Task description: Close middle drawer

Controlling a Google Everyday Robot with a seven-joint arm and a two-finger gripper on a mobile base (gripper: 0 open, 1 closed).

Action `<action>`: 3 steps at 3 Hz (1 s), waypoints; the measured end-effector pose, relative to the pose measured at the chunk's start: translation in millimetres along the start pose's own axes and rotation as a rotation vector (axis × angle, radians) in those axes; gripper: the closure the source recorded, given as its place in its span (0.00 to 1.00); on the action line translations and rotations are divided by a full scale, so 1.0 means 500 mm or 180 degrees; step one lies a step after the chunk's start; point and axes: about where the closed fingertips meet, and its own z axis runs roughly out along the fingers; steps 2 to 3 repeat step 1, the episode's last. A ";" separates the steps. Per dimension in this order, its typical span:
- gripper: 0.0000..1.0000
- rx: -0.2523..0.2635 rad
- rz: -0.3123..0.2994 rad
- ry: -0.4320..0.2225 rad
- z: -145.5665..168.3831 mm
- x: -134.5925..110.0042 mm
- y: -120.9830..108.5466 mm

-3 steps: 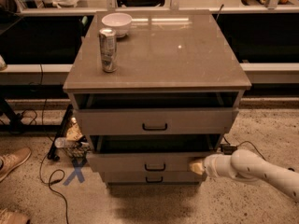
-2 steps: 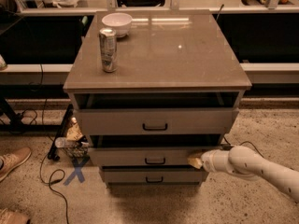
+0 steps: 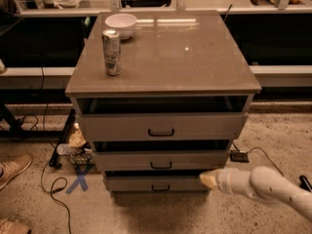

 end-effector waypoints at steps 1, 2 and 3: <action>1.00 -0.0091 0.0083 0.0040 -0.072 0.053 0.050; 1.00 -0.0091 0.0083 0.0040 -0.072 0.053 0.050; 1.00 -0.0091 0.0083 0.0040 -0.072 0.053 0.050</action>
Offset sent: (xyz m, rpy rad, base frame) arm 0.0000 0.0000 0.0000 0.0000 0.0000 0.0000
